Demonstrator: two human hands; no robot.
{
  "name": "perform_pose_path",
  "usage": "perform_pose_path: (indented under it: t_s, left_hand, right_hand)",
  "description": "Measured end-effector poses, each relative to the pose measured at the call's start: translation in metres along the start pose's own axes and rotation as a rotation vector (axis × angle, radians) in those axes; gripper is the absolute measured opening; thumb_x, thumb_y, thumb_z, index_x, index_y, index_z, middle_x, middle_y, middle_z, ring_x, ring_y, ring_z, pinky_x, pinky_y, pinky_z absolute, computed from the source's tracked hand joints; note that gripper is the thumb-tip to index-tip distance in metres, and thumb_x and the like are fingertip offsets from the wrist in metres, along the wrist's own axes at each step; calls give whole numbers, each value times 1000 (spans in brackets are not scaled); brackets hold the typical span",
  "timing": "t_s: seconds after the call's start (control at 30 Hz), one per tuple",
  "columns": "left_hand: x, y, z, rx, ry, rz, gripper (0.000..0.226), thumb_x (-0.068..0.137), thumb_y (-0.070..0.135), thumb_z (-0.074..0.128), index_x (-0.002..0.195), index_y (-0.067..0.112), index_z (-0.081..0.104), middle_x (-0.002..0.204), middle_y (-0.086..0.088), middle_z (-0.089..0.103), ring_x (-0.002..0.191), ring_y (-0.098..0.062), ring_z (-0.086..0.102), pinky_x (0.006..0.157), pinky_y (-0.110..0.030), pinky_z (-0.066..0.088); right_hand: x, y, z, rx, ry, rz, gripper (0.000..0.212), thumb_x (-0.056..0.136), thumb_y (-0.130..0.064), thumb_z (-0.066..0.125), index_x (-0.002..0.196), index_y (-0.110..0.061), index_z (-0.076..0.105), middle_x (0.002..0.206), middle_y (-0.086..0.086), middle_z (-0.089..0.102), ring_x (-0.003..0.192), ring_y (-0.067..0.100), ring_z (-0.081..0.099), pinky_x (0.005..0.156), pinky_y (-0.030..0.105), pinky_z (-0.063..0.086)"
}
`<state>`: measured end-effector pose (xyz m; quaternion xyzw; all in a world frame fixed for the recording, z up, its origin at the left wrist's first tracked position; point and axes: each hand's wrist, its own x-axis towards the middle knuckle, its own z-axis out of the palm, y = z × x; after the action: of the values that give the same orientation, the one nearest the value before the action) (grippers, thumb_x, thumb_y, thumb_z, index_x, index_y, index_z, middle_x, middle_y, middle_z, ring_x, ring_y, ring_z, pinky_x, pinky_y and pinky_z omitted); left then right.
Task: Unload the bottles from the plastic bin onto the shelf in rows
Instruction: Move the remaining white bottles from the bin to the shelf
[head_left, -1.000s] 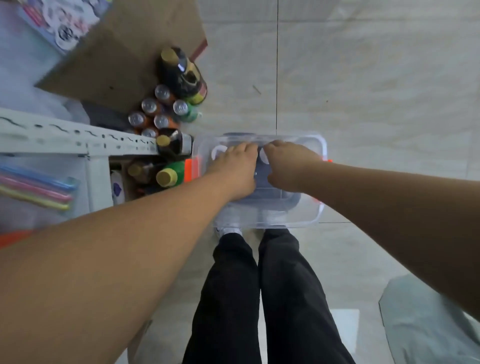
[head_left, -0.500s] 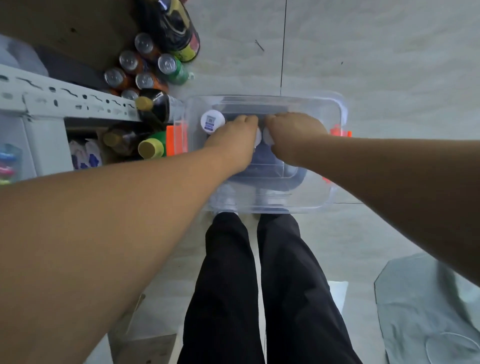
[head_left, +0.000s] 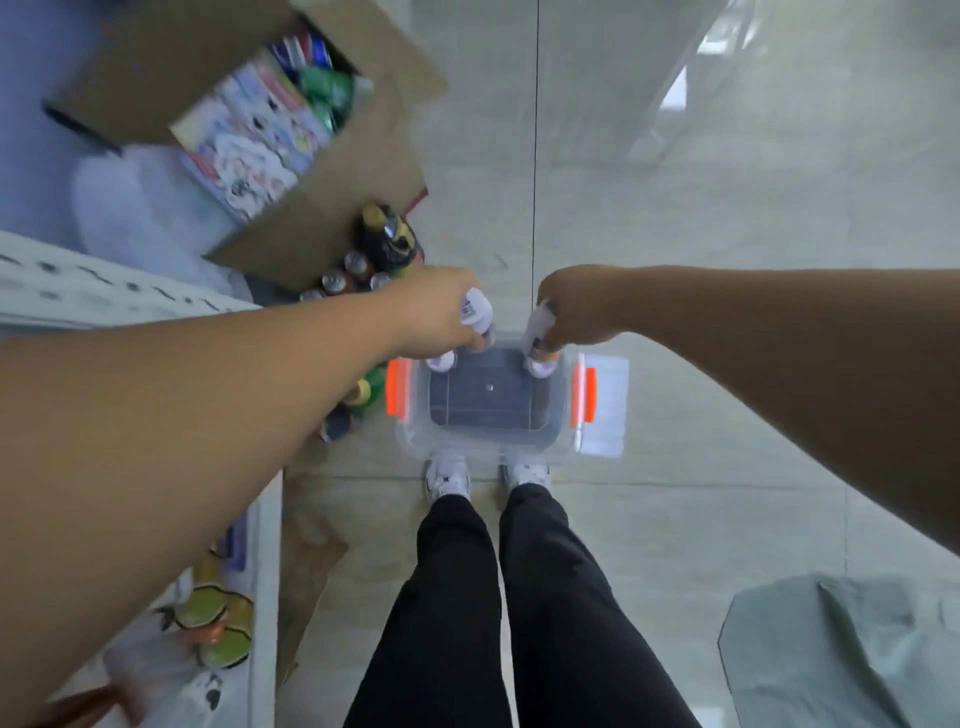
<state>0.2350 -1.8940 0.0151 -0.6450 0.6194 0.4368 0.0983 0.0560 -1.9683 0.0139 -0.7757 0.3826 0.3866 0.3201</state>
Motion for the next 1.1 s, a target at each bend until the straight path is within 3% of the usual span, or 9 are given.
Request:
perform_pose_path:
  t_s: [0.07, 0.17, 0.27, 0.33, 0.5, 0.6, 0.8, 0.97, 1.1]
  left_hand:
    - [-41, 23, -51, 9, -2, -5, 34, 77, 42, 75, 101, 20, 68, 94, 0, 67, 87, -24, 62, 77, -37, 53]
    - [-104, 53, -121, -60, 64, -55, 31, 75, 39, 79, 100, 23, 70, 76, 7, 66, 73, -21, 63, 59, -28, 51]
    - [-165, 74, -183, -8, 123, -56, 34, 70, 43, 80, 100, 27, 71, 93, 4, 74, 88, -21, 70, 81, -43, 58]
    - [-208, 86, -218, 42, 173, -53, 29, 70, 43, 80, 93, 28, 71, 93, 3, 74, 89, -23, 69, 82, -45, 57]
    - [-317, 94, -273, 45, 327, -157, 24, 74, 37, 79, 87, 21, 68, 67, 10, 66, 60, -17, 61, 56, -28, 50]
    - [-386, 92, -281, 62, 389, -234, 27, 77, 39, 78, 96, 21, 70, 91, 1, 73, 83, -23, 69, 79, -38, 57]
    - [-521, 76, -274, 76, 466, -392, 28, 81, 42, 76, 101, 22, 73, 102, -2, 74, 97, -26, 68, 92, -42, 52]
    - [-613, 44, -257, -44, 616, -487, 25, 79, 42, 79, 96, 25, 73, 80, 9, 71, 61, -3, 63, 51, -8, 43]
    - [-664, 12, -222, -112, 639, -537, 18, 78, 40, 80, 87, 27, 71, 78, 9, 69, 50, 7, 58, 49, -8, 42]
  right_hand:
    - [-43, -8, -56, -39, 34, -9, 42, 78, -34, 76, 105, -3, 68, 101, 13, 69, 87, 29, 62, 70, 27, 44]
    - [-111, -21, -141, -51, 135, 4, 32, 75, -38, 77, 79, -9, 63, 82, 8, 68, 67, 23, 61, 59, 24, 44]
    - [-174, -39, -222, -37, 255, -11, 30, 74, -39, 78, 70, -14, 61, 68, 1, 69, 47, 10, 64, 46, 18, 45]
    - [-215, -59, -265, -67, 338, -27, 30, 75, -41, 78, 75, -14, 65, 68, 0, 72, 41, 4, 64, 41, 15, 45]
    - [-297, -124, -340, -136, 488, -102, 33, 77, -41, 78, 80, -9, 68, 65, 3, 76, 48, 6, 70, 46, 18, 52]
    - [-337, -179, -359, -213, 520, -184, 39, 77, -46, 76, 87, -9, 71, 68, 1, 77, 63, 13, 75, 56, 23, 58]
    - [-399, -296, -357, -334, 462, -380, 33, 83, -36, 75, 93, -5, 69, 74, 8, 78, 72, 14, 77, 63, 27, 60]
    - [-444, -399, -323, -468, 294, -445, 29, 87, -29, 73, 100, -3, 70, 91, 15, 78, 88, 26, 77, 78, 36, 60]
    - [-466, -476, -281, -508, 197, -528, 28, 87, -28, 72, 102, -5, 71, 94, 15, 78, 90, 26, 76, 86, 39, 58]
